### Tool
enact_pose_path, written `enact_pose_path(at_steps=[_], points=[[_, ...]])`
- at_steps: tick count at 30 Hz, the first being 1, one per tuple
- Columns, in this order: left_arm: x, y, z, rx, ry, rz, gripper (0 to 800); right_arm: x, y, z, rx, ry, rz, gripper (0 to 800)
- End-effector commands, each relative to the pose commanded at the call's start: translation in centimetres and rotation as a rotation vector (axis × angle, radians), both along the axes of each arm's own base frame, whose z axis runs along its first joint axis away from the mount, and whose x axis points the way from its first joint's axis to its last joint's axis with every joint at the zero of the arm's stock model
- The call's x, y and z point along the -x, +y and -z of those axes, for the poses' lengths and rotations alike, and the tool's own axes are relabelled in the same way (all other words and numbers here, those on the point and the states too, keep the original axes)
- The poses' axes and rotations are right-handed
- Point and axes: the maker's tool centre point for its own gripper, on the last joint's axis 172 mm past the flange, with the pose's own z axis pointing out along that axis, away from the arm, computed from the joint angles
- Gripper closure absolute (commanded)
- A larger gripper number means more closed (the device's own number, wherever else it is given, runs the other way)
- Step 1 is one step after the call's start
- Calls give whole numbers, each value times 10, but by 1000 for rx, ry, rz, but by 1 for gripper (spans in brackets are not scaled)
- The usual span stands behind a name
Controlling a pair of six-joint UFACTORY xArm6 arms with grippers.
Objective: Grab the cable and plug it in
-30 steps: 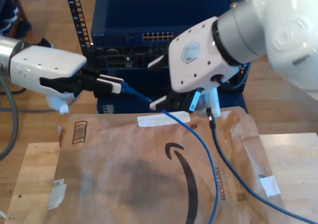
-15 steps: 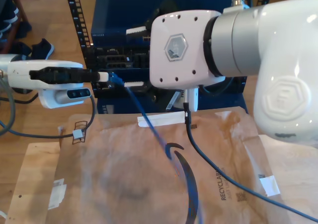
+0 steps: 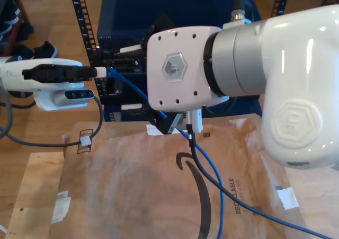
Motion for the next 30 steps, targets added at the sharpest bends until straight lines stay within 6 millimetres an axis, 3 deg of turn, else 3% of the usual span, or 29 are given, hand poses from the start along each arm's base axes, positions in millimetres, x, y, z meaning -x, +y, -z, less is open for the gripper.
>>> enact_pose_path(at_steps=[10,17,30], points=[[7,1,0,26,24,33,798,-8,3,3,-9,-35,29,94],[9,1,-1,30,25,36,799,-6,9,1,-16,-52,29,244],[11,1,-7,37,12,44,798,-4,17,10,-6,-43,17,392]])
